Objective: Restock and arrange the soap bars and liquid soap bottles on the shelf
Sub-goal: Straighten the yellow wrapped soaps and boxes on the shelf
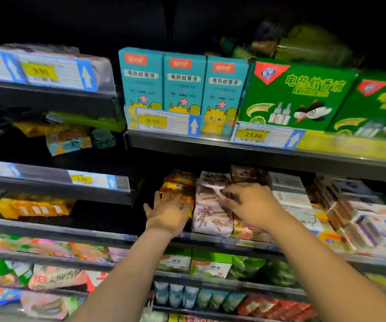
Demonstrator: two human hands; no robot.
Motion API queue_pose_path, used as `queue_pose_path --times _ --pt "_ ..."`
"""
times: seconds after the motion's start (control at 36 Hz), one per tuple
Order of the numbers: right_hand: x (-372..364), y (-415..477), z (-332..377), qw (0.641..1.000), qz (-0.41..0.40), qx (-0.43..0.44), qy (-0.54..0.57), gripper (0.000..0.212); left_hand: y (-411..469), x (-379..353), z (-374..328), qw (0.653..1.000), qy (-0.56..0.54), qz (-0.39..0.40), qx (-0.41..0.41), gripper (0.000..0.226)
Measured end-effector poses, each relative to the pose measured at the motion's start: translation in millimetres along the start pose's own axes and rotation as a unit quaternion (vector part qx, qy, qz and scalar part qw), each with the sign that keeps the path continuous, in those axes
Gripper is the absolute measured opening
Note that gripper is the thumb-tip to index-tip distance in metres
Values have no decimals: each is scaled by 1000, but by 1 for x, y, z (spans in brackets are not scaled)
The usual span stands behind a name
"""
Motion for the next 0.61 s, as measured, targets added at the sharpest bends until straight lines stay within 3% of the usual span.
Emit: queue_pose_path --times 0.17,0.36,0.47,0.61 --pt "3 -31 -44 999 -28 -28 -1 44 -3 22 -71 991 85 -63 -80 43" --pt "27 -60 -126 993 -79 -76 46 57 -1 1 -162 976 92 -20 -196 47" --pt "31 -66 -184 988 -74 -133 -3 38 4 -20 -203 960 121 -11 -253 46" --pt "19 -64 -237 985 -37 -159 -56 46 6 -44 -252 947 120 4 -298 47"
Point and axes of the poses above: each hand's wrist, its own y-axis towards the middle knuckle, its own x-axis out of the back of the hand, z = x × y, the point moved 8 cm from there along y, towards the middle knuckle, and after that the axes turned 14 degrees about -x, right-handed, at the moved point
